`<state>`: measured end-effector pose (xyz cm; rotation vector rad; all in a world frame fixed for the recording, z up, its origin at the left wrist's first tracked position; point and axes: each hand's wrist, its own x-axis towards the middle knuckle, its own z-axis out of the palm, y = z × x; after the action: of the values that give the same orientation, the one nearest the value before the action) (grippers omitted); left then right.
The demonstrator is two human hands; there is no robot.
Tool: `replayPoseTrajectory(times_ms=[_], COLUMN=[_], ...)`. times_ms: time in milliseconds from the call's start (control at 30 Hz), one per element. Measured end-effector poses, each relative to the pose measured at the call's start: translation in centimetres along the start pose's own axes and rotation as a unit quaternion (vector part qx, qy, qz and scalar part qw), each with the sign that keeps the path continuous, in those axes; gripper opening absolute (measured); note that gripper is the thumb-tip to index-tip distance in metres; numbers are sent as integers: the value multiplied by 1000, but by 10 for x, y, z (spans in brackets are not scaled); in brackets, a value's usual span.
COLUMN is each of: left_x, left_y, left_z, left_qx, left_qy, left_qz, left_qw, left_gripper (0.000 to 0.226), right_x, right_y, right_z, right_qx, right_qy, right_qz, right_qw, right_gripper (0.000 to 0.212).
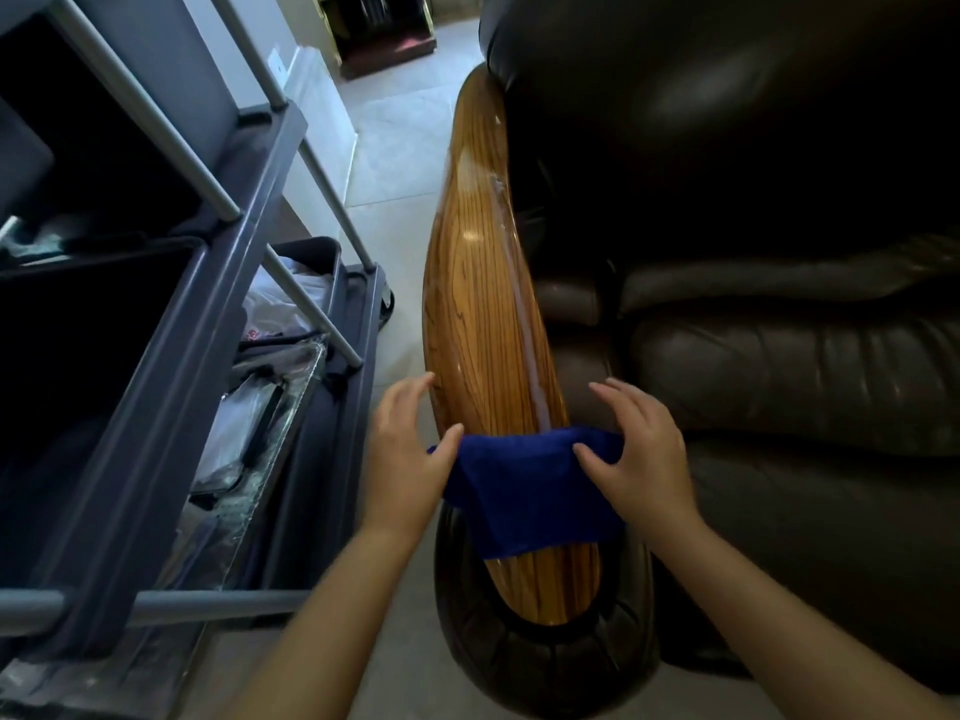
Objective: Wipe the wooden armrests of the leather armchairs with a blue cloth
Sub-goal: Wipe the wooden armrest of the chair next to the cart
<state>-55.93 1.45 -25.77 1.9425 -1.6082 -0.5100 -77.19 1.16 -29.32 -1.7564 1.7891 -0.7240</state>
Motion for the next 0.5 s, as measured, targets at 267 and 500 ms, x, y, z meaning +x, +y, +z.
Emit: replayPoseTrajectory(times_ms=[267, 500], left_x=[-36, -2], left_y=[6, 0], left_z=[84, 93], left_qx=[175, 161], left_qy=[6, 37], left_qz=[89, 56], left_qw=[980, 985], left_gripper=[58, 56], right_x=[-21, 18], right_y=[-9, -17], right_z=[58, 68], right_qx=[-105, -120], right_qy=[48, 74], right_qz=[-10, -11], right_qw=[993, 990], right_gripper=[61, 60])
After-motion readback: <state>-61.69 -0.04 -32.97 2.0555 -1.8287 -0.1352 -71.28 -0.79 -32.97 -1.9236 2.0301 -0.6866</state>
